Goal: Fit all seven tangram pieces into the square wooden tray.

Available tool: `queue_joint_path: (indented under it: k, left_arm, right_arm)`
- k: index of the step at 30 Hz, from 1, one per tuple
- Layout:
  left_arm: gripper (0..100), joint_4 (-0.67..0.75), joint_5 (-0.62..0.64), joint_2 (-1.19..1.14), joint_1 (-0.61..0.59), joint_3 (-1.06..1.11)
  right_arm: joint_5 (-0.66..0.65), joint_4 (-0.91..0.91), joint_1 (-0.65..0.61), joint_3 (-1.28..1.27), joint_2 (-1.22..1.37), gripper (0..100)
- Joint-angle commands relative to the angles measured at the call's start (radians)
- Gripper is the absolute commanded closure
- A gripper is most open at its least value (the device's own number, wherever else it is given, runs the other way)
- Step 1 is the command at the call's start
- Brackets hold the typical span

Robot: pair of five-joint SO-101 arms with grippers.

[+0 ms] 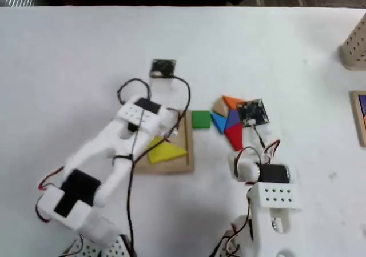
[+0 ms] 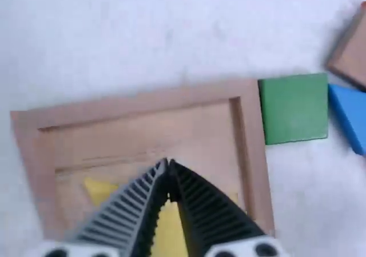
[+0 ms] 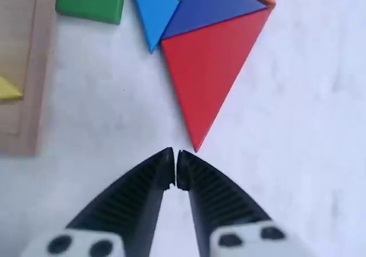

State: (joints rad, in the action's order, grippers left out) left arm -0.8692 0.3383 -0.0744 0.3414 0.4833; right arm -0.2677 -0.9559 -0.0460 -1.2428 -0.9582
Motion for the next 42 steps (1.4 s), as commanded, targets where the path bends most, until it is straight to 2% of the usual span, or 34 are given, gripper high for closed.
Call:
queue_joint_path:
  k: [1,5,10,16,19,25,29,32,37,42]
  left_arm:
    - [98,-0.121,-0.189,0.110,-0.024,-0.034]
    - [98,-0.149,-0.244,0.163,-0.008,0.061]
    - [98,-0.144,-0.562,0.255,0.070,0.222]
    - [98,-0.133,-0.582,0.389,0.153,0.327]
    - [98,-0.055,-0.548,0.390,0.176,0.356]
    - [98,0.058,-0.353,0.295,0.240,0.368]
    - [98,0.071,-0.278,0.232,0.289,0.359]
    - [98,0.043,-0.212,0.234,0.294,0.353]
    - [98,0.048,-0.161,0.232,0.237,0.350]
    - [98,0.215,-0.163,0.225,0.122,0.351]
  right_arm:
    - [-0.008,0.019,0.012,0.003,-0.015,98.1]
    - [-0.008,0.019,0.010,0.003,-0.013,98.1]
    - [-0.008,0.019,0.007,0.003,-0.010,98.1]
    - [-0.008,0.019,0.012,0.003,-0.012,98.1]
    - [-0.008,0.019,0.012,0.003,-0.013,98.1]
    - [-0.006,0.019,0.016,0.003,-0.016,98.1]
    - [0.008,0.030,0.113,0.023,-0.016,98.1]
    - [0.074,0.033,0.186,0.051,-0.016,98.1]
    - [0.086,0.030,0.209,0.058,-0.016,98.1]
    - [0.086,0.028,0.216,0.061,-0.016,98.1]
